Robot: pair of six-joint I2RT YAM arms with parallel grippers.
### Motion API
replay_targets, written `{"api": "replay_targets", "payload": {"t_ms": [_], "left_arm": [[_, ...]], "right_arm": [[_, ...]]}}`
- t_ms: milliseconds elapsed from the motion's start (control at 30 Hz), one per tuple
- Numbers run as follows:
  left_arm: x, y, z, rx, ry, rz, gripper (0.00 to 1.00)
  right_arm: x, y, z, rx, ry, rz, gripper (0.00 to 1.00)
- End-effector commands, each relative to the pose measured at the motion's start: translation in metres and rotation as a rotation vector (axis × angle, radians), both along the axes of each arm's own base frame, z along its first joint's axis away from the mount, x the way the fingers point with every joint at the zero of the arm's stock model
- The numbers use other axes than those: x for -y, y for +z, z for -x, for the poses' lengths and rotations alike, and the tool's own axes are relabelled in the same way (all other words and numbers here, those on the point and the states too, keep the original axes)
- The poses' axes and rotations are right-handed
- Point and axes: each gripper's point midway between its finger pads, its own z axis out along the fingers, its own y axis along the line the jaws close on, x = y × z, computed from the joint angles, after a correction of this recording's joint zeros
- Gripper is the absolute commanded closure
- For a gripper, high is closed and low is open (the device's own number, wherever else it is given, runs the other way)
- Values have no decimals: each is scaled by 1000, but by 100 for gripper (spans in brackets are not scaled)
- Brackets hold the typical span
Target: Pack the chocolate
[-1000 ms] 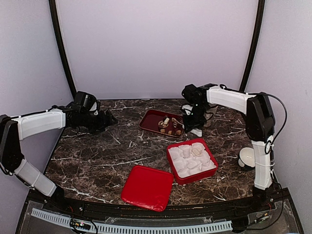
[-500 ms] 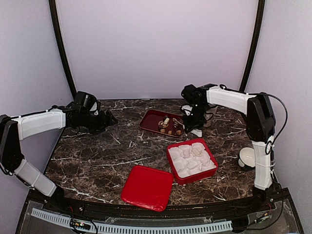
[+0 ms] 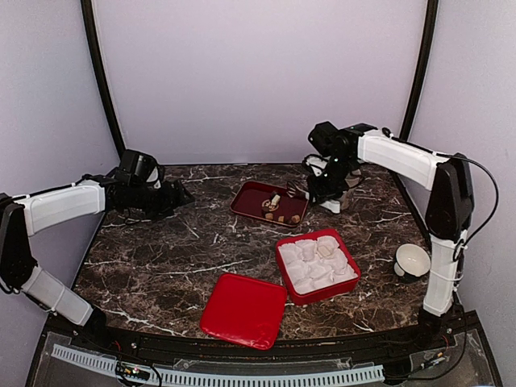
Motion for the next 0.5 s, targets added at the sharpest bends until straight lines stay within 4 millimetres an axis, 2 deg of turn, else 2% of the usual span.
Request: {"api": "replay_targets", "payload": {"t_ms": [0, 167, 333, 467], "left_arm": [[-2, 11, 7, 31, -25, 4, 15], [0, 17, 8, 47, -46, 5, 15], [2, 16, 14, 51, -69, 15, 15], [2, 16, 19, 55, -76, 27, 15]], "right_arm": [[6, 34, 23, 29, -2, -49, 73], [22, 57, 63, 45, -10, -79, 73], [38, 55, 112, 19, -10, -81, 73], [40, 49, 146, -11, -12, -104, 73]]}}
